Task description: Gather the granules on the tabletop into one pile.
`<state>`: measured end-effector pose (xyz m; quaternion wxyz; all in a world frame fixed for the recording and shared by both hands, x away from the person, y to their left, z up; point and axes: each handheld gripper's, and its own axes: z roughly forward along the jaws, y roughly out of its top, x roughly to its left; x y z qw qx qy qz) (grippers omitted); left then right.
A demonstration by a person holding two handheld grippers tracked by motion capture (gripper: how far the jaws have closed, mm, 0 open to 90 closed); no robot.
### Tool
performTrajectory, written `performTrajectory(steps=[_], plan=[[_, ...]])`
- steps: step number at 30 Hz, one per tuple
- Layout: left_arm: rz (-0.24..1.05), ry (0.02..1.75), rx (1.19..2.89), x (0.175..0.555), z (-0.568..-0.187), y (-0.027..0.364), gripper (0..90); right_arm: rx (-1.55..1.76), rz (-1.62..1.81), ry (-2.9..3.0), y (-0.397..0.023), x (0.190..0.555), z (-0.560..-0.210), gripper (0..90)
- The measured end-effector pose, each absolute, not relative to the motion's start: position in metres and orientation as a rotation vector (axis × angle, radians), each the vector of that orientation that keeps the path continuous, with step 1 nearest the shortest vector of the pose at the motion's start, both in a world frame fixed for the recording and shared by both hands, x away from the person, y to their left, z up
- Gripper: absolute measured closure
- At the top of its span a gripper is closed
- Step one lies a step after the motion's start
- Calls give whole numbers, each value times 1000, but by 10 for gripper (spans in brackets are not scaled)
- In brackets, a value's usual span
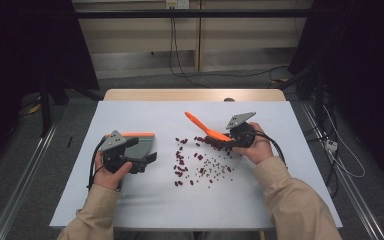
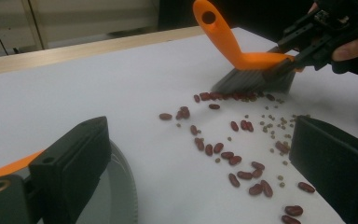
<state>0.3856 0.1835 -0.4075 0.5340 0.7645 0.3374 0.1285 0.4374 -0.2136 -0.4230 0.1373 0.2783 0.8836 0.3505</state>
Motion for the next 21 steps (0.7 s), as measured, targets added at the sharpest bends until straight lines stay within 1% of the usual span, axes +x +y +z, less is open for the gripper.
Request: performTrajectory(steps=[13,17,21], plan=[[306,792,1824,383,-406,182,54,799,1101,2577,-212,412,-421,706],[293,781,1826,383,-406,180,54,804,1139,2553,-214,413,-417,708],[286,778,1839,382,-407,181,54,848,1217,2485,-220,427,-408,708]])
